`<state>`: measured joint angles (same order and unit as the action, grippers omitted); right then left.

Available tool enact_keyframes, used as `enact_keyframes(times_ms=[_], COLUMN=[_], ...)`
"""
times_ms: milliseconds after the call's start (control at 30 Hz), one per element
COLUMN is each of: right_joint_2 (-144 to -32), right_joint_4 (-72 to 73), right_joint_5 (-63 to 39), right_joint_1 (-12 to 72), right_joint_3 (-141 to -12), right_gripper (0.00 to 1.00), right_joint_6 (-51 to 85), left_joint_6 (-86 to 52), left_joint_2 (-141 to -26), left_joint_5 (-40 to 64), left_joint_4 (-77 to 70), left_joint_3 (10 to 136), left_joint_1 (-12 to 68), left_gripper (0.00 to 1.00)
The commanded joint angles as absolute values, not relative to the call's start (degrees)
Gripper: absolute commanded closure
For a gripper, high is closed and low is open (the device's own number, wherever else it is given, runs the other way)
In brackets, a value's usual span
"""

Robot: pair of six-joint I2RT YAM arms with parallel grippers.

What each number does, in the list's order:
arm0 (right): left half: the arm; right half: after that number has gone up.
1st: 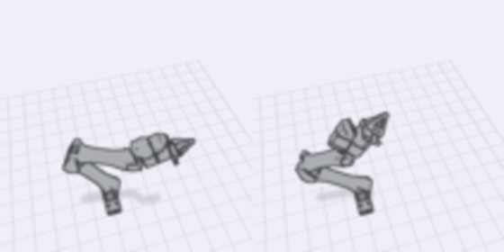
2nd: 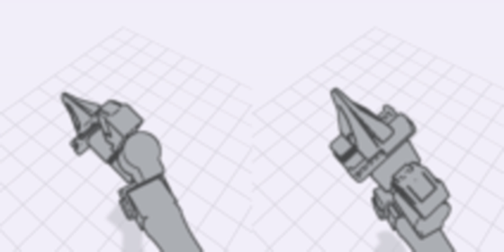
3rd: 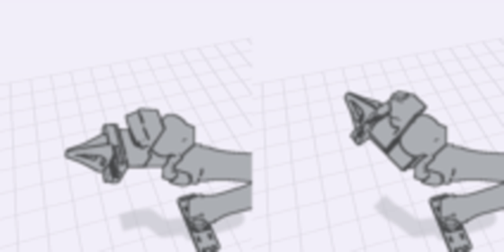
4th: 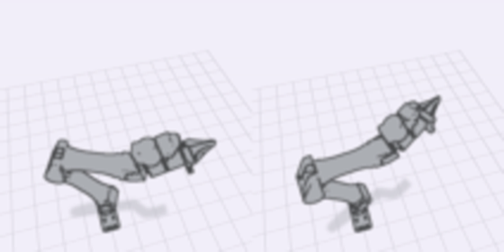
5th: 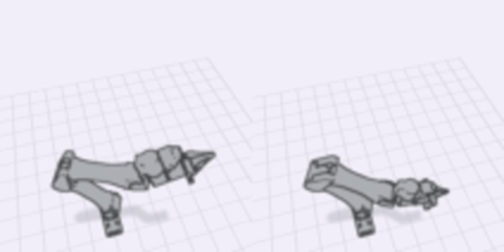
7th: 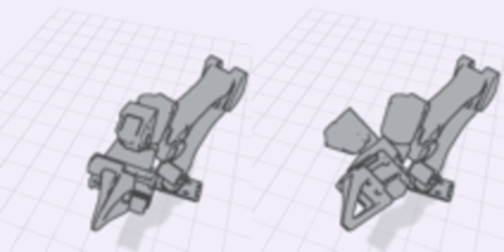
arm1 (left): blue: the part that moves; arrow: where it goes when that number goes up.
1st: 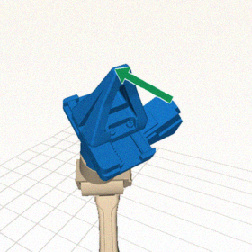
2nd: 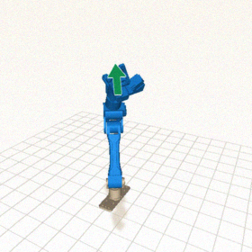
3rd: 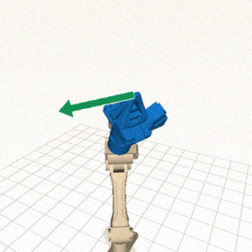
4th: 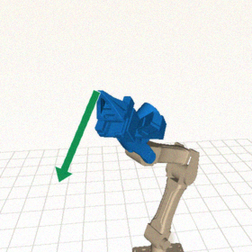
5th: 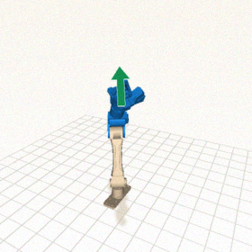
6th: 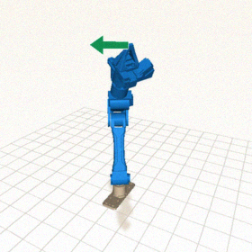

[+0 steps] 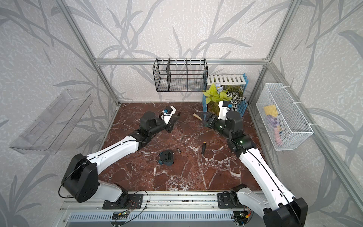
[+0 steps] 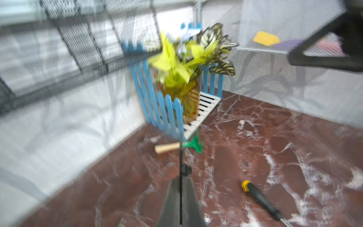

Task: Remove the battery from the alarm
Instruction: Pick up the cover from the center of the board.

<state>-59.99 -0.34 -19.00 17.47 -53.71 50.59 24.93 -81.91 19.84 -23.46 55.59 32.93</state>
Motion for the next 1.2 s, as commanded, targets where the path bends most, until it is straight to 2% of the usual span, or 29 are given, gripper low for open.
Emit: enact_keyframes(times_ms=[0,100,167,267,400,700,867,1167], right_joint_2=[-63.8,-68.4,-70.4,-72.4,-74.1,-78.5,-78.2,-77.1], right_joint_4=[14.3,20.3,21.6,19.9,18.3,18.9,16.0,19.1], right_joint_5=[-28.9,-36.4,-39.4,-41.9,-43.6,-44.9,-43.8,-41.8], right_joint_1=[15.6,15.4,15.4,15.7,17.3,20.3,20.6,20.7], right_joint_3=[-49.6,-49.7,-50.8,-52.7,-55.0,-58.4,-59.8,-57.9], right_gripper=[0.24,0.24,0.25,0.32,0.45,0.59,0.66,0.81], right_joint_6=[77.0,92.9,99.6,105.0,104.2,102.8,99.0,98.1], left_joint_6=[71.0,85.3,89.3,93.5,96.5,96.6,95.0,89.7], left_joint_2=[-81.9,-83.6,-84.3,-85.1,-85.3,-85.1,-84.2,-82.2], left_joint_5=[18.7,15.0,14.4,14.0,13.0,12.5,12.9,12.4], left_joint_4=[-26.8,-25.2,-25.4,-23.2,-22.0,-22.0,-22.4,-24.8], left_joint_3=[54.9,58.9,60.4,62.3,63.2,63.3,62.7,60.1], left_joint_1=[34.3,35.6,35.8,36.2,36.9,38.1,38.3,38.9], left_gripper=[1.00,1.00,1.00,1.00,1.00,1.00,1.00,1.00])
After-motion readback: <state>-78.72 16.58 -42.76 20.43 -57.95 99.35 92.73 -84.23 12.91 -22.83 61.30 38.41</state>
